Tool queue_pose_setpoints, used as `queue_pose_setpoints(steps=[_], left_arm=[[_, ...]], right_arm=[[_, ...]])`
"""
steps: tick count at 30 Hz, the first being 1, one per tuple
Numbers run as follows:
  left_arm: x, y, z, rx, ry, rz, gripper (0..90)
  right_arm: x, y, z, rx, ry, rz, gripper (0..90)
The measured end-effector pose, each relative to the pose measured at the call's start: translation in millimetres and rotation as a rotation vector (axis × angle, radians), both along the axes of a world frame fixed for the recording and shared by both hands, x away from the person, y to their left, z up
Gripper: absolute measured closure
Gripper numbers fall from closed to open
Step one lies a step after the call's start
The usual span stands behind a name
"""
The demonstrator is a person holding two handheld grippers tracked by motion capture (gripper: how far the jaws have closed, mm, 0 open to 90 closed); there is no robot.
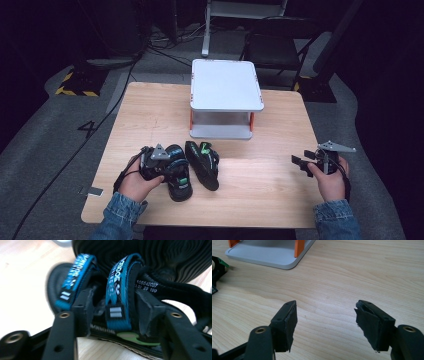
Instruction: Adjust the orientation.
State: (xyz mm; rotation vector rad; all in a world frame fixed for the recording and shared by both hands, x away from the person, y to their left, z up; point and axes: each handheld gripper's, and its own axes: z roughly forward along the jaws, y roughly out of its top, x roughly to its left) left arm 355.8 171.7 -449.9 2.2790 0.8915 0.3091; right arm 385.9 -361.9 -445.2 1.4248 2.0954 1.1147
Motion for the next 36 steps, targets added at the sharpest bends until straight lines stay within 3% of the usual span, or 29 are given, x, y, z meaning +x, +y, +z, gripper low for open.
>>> queue_pose_setpoints(steps=[2, 4, 5, 6, 9, 14, 17, 19, 21, 22, 24, 28, 30, 31, 33, 36], left_arm=[[-0.8, -0.8, -0.5, -0.032, -0.002, -0.01, 62.9], [-1.9, 1.7, 2.3, -0.031, -0.02, 0.004, 67.7], [-1.9, 1.7, 2.3, -0.031, -0.02, 0.004, 68.6], [-1.6, 7.1, 4.4, -0.027, -0.048, 0.019, 69.2], [-1.0, 15.1, 4.0, -0.064, -0.055, 0.036, 69.7], [-1.6, 17.8, 2.2, -0.077, -0.078, -0.015, 69.7], [-2.4, 14.9, 1.0, -0.066, -0.089, -0.041, 69.2], [-1.5, 16.7, -0.4, -0.076, -0.061, -0.041, 66.5], [-1.6, 17.6, -0.6, -0.09, -0.058, -0.033, 51.5], [-1.9, 20.5, 0.5, -0.102, -0.064, -0.016, 51.5], [-2.4, 25.8, 4.0, -0.139, -0.069, 0.001, 37.2], [-5.3, 38.6, 16.5, -0.209, -0.089, 0.036, 33.0], [-6.3, 45.1, 21.6, -0.212, -0.093, 0.082, 32.4], [-6.3, 45.1, 21.6, -0.212, -0.093, 0.082, 32.2], [-7.1, 55.4, 25.5, -0.198, -0.078, 0.185, 31.7], [-8.1, 65.4, 26.8, -0.198, -0.075, 0.259, 31.0]], right_arm=[[1.0, 1.7, -0.8, -0.005, 0.003, 0.007, 34.1], [1.9, 3.4, -1.4, -0.006, 0.008, 0.013, 34.0], [1.9, 3.4, -1.4, -0.006, 0.008, 0.013, 34.0], [2.4, 4.3, -1.4, -0.004, 0.005, 0.014, 34.0], [3.2, 4.8, -0.7, 0.0, 0.001, 0.013, 34.0], [4.5, 9.0, 0.2, -0.007, 0.0, 0.025, 34.0], [4.5, 13.0, 0.3, -0.009, 0.003, 0.037, 33.9], [4.4, 14.5, 0.5, -0.01, -0.001, 0.04, 33.9], [4.3, 14.8, 0.8, -0.01, -0.005, 0.043, 33.9], [4.0, 15.2, 1.0, -0.008, -0.004, 0.042, 33.9], [3.8, 18.2, 1.7, -0.007, -0.002, 0.048, 33.7], [3.2, 29.7, 2.6, -0.014, -0.001, 0.076, 33.7], [2.8, 41.2, 3.6, -0.011, -0.004, 0.109, 33.5], [2.8, 41.2, 3.6, -0.011, -0.004, 0.109, 33.5], [1.7, 64.3, 7.6, -0.014, -0.005, 0.173, 33.1], [1.3, 87.2, 13.8, -0.021, -0.019, 0.244, 33.0]])
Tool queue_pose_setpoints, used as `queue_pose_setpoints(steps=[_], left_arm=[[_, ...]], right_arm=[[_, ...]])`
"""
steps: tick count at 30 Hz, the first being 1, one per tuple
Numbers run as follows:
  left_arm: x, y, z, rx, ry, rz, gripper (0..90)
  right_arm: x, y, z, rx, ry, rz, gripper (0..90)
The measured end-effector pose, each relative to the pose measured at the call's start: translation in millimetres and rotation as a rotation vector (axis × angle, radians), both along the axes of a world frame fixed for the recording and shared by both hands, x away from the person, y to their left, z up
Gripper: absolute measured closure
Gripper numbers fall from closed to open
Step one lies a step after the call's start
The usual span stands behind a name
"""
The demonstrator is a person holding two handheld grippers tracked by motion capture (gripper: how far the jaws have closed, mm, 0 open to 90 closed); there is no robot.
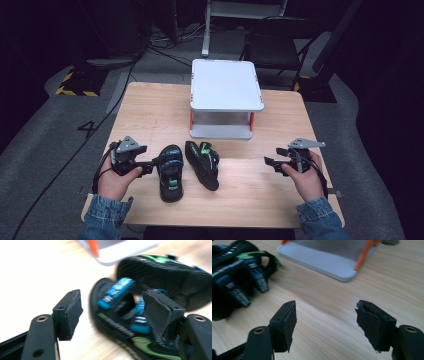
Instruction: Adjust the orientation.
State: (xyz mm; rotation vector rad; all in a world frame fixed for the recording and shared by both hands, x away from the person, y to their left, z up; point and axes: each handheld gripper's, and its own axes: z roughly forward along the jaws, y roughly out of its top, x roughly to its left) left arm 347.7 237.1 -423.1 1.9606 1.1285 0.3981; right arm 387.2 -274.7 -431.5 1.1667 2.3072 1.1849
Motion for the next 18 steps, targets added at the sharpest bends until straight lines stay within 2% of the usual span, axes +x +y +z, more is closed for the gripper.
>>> queue_pose_setpoints(steps=[1, 2, 8, 18], left_arm=[[0.0, 0.0, 0.0, 0.0, 0.0, 0.0, 31.0], [-1.6, 5.2, 0.1, -0.003, 0.003, 0.024, 31.0], [-7.1, 13.4, 0.0, 0.015, 0.002, 0.046, 30.5], [-13.6, 19.6, -0.5, 0.025, 0.006, 0.054, 29.7]], right_arm=[[0.0, 0.0, 0.0, 0.0, 0.0, 0.0, 33.0], [0.5, 14.1, 3.9, -0.004, -0.011, 0.041, 33.0], [9.0, 47.5, 10.5, 0.0, -0.01, 0.115, 32.9], [19.6, 100.9, 3.9, -0.045, 0.025, 0.236, 32.9]])
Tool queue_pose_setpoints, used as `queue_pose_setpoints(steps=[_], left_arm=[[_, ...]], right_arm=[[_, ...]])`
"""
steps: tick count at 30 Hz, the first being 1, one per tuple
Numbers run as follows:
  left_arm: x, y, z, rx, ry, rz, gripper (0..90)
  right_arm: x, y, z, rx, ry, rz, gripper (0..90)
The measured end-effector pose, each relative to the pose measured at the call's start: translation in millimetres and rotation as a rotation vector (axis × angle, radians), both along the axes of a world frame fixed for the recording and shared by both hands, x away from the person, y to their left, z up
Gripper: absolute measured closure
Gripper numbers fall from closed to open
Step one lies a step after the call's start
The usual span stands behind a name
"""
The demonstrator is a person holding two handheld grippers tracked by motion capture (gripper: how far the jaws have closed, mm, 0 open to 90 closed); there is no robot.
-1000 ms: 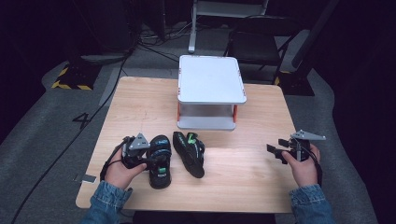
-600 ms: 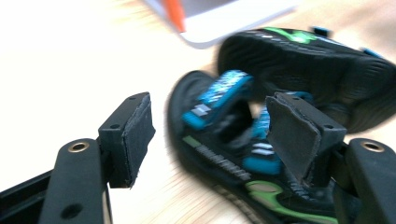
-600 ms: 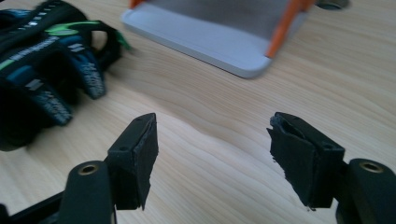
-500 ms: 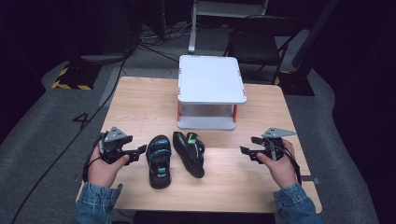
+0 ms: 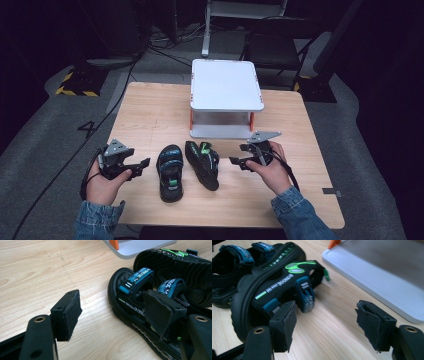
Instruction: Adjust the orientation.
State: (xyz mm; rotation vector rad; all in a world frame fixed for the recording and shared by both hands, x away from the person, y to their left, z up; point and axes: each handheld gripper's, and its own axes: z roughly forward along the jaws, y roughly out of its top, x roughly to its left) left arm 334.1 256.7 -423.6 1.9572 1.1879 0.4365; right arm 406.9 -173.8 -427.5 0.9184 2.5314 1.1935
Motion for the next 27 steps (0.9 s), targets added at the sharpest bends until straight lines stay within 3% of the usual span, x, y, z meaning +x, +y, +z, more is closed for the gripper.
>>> queue_pose_setpoints(steps=[14, 27], left_arm=[[1.1, 1.7, -1.2, -0.001, 0.003, 0.0, 29.5], [2.4, 1.8, -3.8, -0.001, 0.012, -0.001, 29.5]], right_arm=[[11.4, 37.2, -28.9, -0.078, 0.066, 0.056, 33.8], [23.2, 52.6, -49.5, -0.09, 0.069, 0.104, 43.9]])
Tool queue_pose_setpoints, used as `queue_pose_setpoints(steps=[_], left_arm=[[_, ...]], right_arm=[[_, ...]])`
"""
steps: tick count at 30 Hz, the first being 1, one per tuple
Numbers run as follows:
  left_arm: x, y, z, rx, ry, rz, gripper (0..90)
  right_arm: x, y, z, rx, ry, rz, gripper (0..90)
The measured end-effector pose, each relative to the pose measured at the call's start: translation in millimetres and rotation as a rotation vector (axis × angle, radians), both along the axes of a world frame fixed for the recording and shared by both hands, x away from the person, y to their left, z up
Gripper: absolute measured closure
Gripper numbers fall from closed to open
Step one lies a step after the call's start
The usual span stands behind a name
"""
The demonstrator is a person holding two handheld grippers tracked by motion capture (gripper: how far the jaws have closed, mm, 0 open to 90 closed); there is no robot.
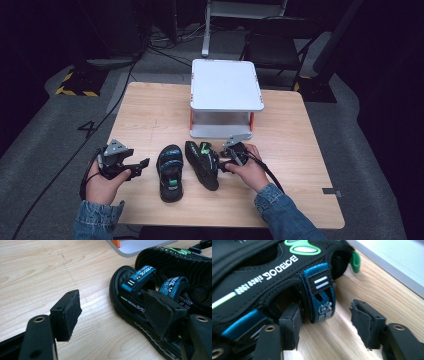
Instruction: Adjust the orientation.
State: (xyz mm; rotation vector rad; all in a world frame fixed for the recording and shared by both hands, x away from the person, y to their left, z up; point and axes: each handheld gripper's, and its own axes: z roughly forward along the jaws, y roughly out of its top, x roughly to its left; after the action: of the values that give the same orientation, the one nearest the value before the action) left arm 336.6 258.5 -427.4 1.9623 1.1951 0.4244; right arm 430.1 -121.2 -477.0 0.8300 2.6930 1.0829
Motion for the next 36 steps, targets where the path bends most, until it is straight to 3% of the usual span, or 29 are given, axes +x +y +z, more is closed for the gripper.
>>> queue_pose_setpoints(steps=[3, 4, 5, 18, 24, 30, 31, 34, 36], left_arm=[[0.2, -0.6, -0.2, 0.0, -0.002, 0.0, 29.5], [0.1, -0.5, -0.4, 0.001, 0.0, 0.002, 29.4], [0.2, -0.4, -0.6, 0.001, 0.0, 0.002, 29.4], [0.3, 1.3, -0.7, -0.003, 0.002, 0.004, 29.4], [0.3, 1.1, -1.2, -0.006, 0.006, 0.004, 29.4], [1.5, 0.6, -0.8, -0.006, 0.001, 0.003, 29.4], [2.4, -0.5, -1.3, -0.005, 0.003, -0.002, 29.4], [2.8, -1.3, -1.5, -0.001, 0.009, -0.007, 29.3], [3.1, -3.1, -1.9, -0.003, 0.008, -0.006, 29.3]], right_arm=[[1.0, 4.4, -4.1, -0.007, -0.004, 0.021, 50.0], [0.9, 8.6, -6.7, -0.004, -0.014, 0.054, 61.7], [0.2, 10.0, -6.8, -0.007, -0.02, 0.064, 63.2], [-2.4, 11.1, -1.5, 0.028, -0.044, 0.061, 65.2], [-5.3, 6.3, 9.6, 0.066, -0.068, 0.052, 64.8], [-13.2, -4.6, 24.7, 0.02, -0.133, 0.038, 64.4], [-18.5, -12.6, 34.8, -0.007, -0.172, 0.018, 64.0], [-22.2, -18.1, 41.2, -0.035, -0.204, 0.005, 63.9], [-29.0, -25.0, 49.4, -0.082, -0.244, -0.012, 63.5]])
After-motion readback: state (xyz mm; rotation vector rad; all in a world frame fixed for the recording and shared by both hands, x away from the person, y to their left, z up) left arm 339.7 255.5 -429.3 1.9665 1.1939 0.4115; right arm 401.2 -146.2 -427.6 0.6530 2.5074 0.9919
